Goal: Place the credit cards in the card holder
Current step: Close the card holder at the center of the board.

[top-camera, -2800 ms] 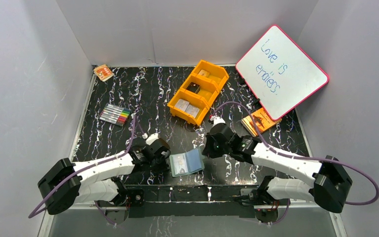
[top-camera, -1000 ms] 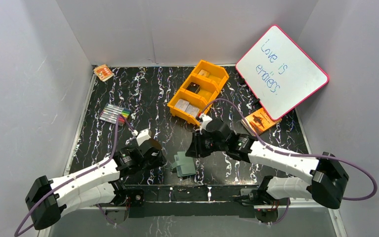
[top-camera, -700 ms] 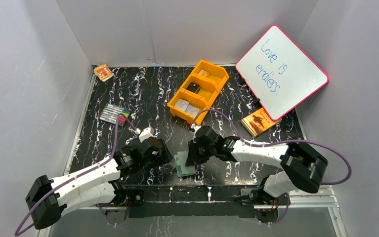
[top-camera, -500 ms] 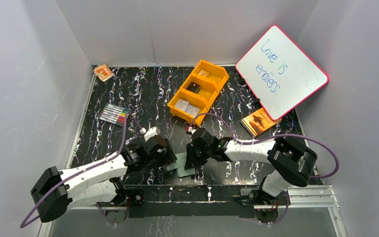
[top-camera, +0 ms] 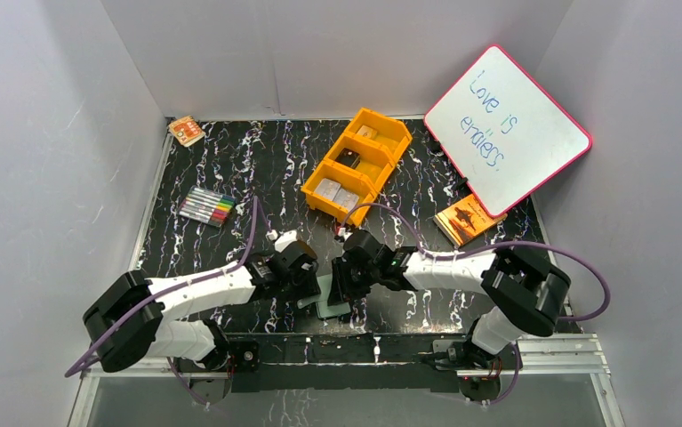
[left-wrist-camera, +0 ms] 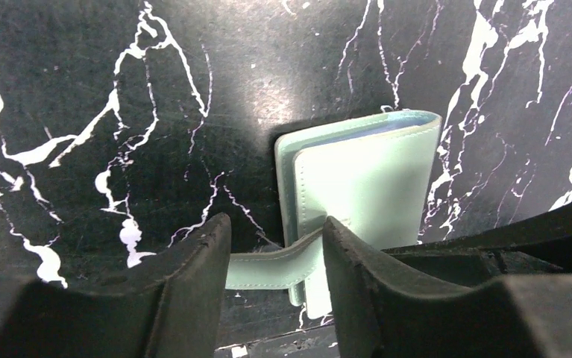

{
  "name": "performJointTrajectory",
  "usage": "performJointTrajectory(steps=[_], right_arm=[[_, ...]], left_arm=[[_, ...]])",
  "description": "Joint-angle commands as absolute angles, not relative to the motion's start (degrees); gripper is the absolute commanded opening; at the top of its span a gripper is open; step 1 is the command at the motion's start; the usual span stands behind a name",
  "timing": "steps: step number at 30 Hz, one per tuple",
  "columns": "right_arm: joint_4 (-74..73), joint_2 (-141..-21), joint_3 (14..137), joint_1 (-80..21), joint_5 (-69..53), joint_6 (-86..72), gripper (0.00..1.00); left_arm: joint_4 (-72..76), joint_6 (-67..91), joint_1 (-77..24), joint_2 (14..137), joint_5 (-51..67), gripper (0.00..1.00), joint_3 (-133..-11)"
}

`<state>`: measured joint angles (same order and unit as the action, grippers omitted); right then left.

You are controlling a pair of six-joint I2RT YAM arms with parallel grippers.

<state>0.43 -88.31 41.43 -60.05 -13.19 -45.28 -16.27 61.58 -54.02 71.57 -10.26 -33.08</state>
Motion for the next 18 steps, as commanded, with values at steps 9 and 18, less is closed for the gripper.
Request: performJointTrajectory(steps=[9,18], right_arm=[[-3.84,-74.80,36.46,-59.84,-6.49,-48.80,0.58],[5.45,-75.28,30.33,-58.22,-10.61,-53.15,0.69]], left_arm=[[-20.48,61.83,-54.05,73.48,-13.79,0.15,-32.14],[-19.62,62.35,-54.05,73.74,-13.98,0.08,-30.75]])
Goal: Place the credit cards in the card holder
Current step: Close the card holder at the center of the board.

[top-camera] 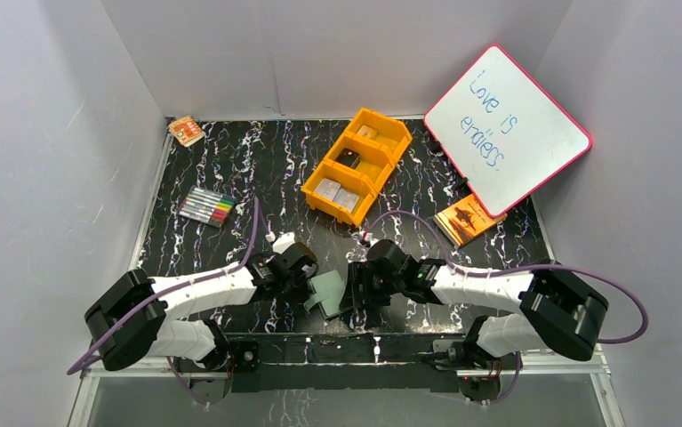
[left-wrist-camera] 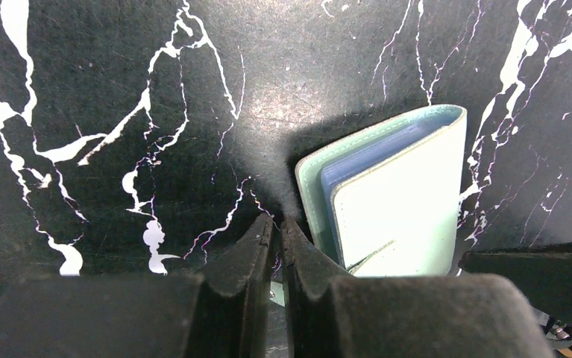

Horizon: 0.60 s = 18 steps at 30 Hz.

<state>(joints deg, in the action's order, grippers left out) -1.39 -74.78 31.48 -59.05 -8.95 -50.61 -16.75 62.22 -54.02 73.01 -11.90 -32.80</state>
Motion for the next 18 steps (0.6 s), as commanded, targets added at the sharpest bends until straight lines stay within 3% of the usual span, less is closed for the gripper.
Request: performJointTrajectory(steps=[1,8,14,18], right_arm=[[5.94,-75.77,30.12,-57.96,-10.82,-53.46,0.70],[7.28,-71.99,26.82,-57.13,-7.78,-55.91,0.70],[3.26,-72.31,28.76,-57.04,-7.28,-53.37,0.70],[2.46,-72.93,29.82,-57.04,-6.98,-52.62,0.69]], left_arm=[[-19.47,62.40,-54.05,73.78,-13.97,0.08,-30.68],[-23.27,63.09,-54.05,70.66,-15.12,0.09,-31.88],[-28.44,63.19,-54.06,61.55,-17.82,0.48,-35.62],[-28.78,62.48,-54.05,61.10,-16.49,0.62,-38.64]])
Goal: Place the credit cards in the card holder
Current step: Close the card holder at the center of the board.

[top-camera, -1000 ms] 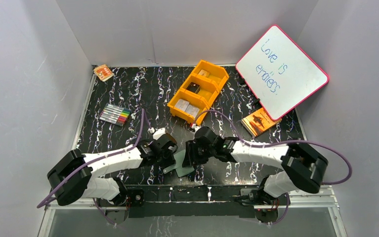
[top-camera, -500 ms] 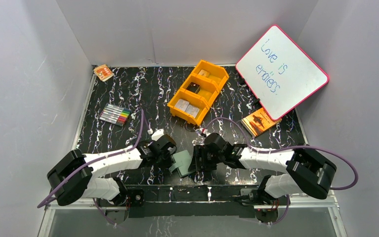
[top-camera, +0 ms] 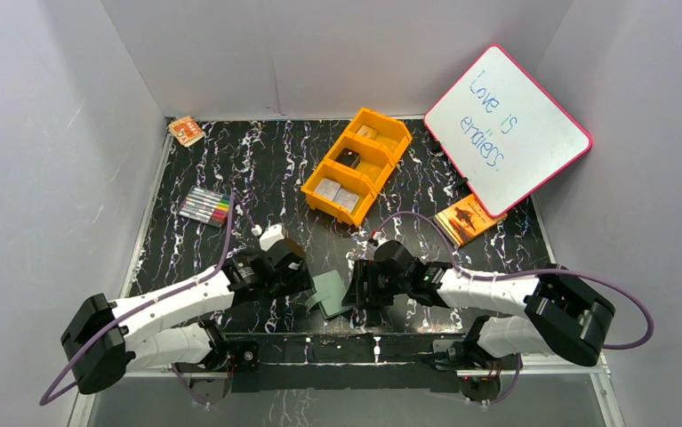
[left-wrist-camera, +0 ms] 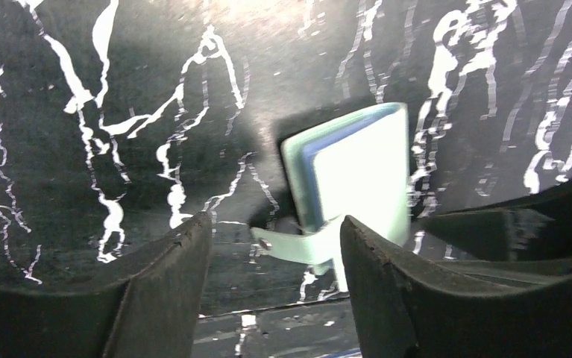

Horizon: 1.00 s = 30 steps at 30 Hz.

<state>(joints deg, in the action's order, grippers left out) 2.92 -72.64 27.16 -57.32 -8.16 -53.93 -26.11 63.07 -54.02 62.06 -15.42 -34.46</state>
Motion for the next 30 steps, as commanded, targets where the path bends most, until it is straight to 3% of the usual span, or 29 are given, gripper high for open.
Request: performJointTrajectory(steps=[1,13,24,30], right_arm=[[2.21,-72.95,30.02,-57.04,-6.80,-52.53,0.69],[0.70,-72.18,30.24,-57.03,-6.40,-52.11,0.69],[5.62,-72.70,28.04,-57.04,-9.00,-55.42,0.70],[8.97,-73.68,26.67,-56.54,-10.42,-57.20,0.70]], left_arm=[[-28.45,62.14,-54.05,62.25,-15.79,0.64,-39.37],[-23.22,59.46,-54.14,73.26,-12.38,0.68,-41.28],[-23.73,60.90,-54.14,74.45,-12.54,0.42,-35.18],[-23.35,61.23,-54.14,75.90,-12.99,0.38,-33.77]])
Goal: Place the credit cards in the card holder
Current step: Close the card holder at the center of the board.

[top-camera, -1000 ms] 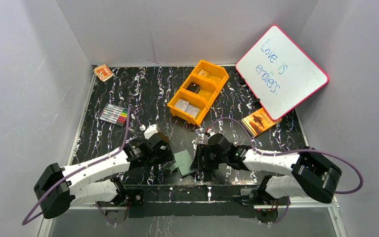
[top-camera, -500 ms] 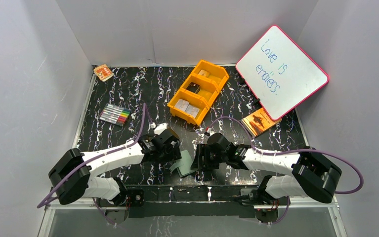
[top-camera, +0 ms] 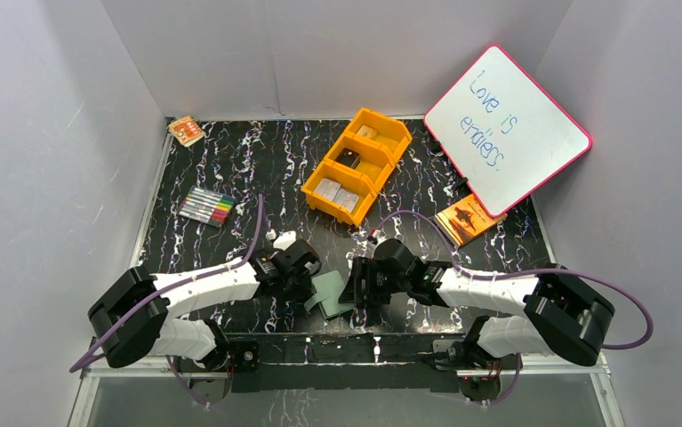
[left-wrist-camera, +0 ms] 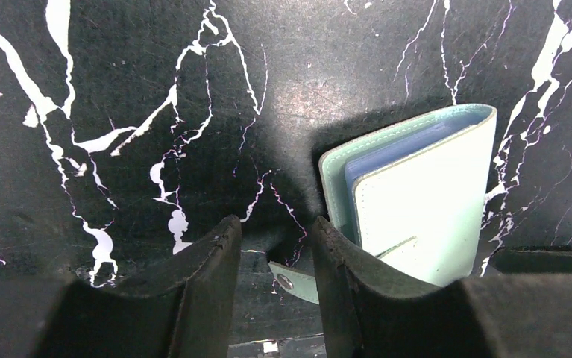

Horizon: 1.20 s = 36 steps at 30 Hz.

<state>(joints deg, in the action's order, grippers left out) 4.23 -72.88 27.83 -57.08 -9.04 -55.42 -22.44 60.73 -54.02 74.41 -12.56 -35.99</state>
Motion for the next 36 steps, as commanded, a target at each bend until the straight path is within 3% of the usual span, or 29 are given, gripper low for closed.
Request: performJointTrajectory(steps=[1,7,13,16,24,36], right_arm=[[9.26,-73.84,26.64,-56.44,-10.52,-57.29,0.70],[7.91,-72.98,26.28,-55.85,-8.23,-58.16,0.70],[5.82,-72.21,27.69,-55.86,-7.64,-55.36,0.68],[4.84,-73.70,29.48,-55.94,-8.43,-53.69,0.66],[3.44,-75.68,31.37,-55.88,-8.79,-52.32,0.65],[1.43,-73.22,31.54,-55.91,-8.70,-52.45,0.65]], left_arm=[[-23.16,61.31,-54.15,76.06,-13.01,0.37,-33.59],[-25.12,62.28,-54.18,74.65,-14.33,0.36,-34.04],[-32.26,62.67,-54.14,63.61,-18.44,0.55,-38.39],[-33.49,61.70,-54.15,61.57,-18.76,0.60,-41.88],[-26.91,58.28,-54.22,70.63,-11.94,0.66,-47.00],[-26.91,57.54,-54.23,79.43,-14.16,0.63,-43.72]])
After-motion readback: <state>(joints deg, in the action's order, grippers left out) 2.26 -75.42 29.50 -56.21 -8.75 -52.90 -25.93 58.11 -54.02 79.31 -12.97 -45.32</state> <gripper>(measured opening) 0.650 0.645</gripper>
